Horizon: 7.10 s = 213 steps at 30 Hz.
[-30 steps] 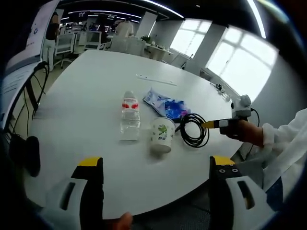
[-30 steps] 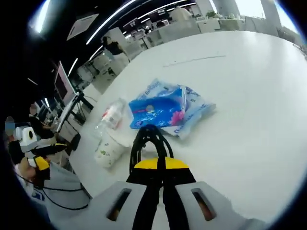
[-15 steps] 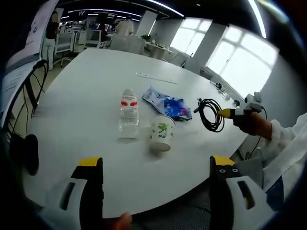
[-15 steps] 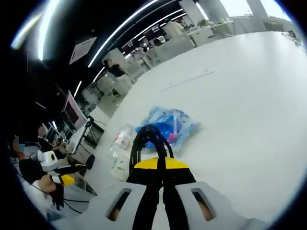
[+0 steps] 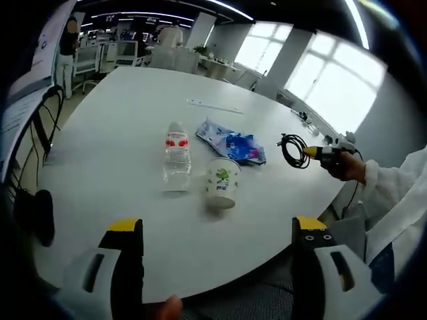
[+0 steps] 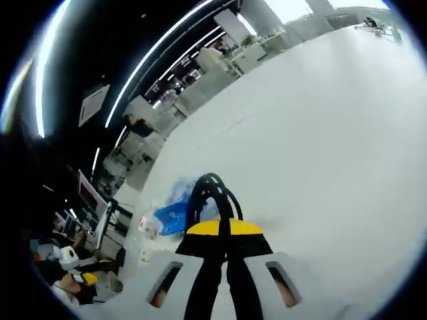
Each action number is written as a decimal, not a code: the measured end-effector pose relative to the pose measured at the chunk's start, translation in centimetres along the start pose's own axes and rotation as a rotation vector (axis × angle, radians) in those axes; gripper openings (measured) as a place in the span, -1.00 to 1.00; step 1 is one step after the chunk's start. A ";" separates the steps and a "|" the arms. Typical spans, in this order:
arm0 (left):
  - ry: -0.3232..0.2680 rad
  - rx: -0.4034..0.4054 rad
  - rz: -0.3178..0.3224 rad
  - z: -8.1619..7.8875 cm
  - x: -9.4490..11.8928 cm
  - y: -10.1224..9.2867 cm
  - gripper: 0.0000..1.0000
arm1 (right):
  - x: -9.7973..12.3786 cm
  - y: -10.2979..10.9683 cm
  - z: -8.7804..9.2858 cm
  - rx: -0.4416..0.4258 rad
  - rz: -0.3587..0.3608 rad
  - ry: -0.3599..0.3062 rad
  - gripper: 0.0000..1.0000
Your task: Arrange the tabletop items into an orderly group along one side of the table until the central work area is clear of visible clutter.
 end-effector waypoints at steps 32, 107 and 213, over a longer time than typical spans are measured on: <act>0.023 -0.033 0.009 -1.2 -1.3 -1.2 0.90 | -7.0 -4.8 -2.2 -0.052 0.153 0.038 -1.00; -0.060 -0.025 0.041 -2.2 -1.3 -2.0 0.90 | -4.9 -5.3 -3.0 0.052 0.279 -0.107 0.36; 0.209 -0.152 -0.048 -9.5 -21.2 2.8 -0.41 | -12.2 10.8 5.2 0.669 -0.025 0.155 -0.36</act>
Point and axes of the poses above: the point that each gripper's makers call its tool centre point, and the gripper's own axes: x roughly backward along the fingers, y roughly to its left, z roughly out of its underside, the point moved 1 cm from there along x, roughly backward along the fingers, and after that the axes turned 15 degrees about z, right-handed, at the moved point
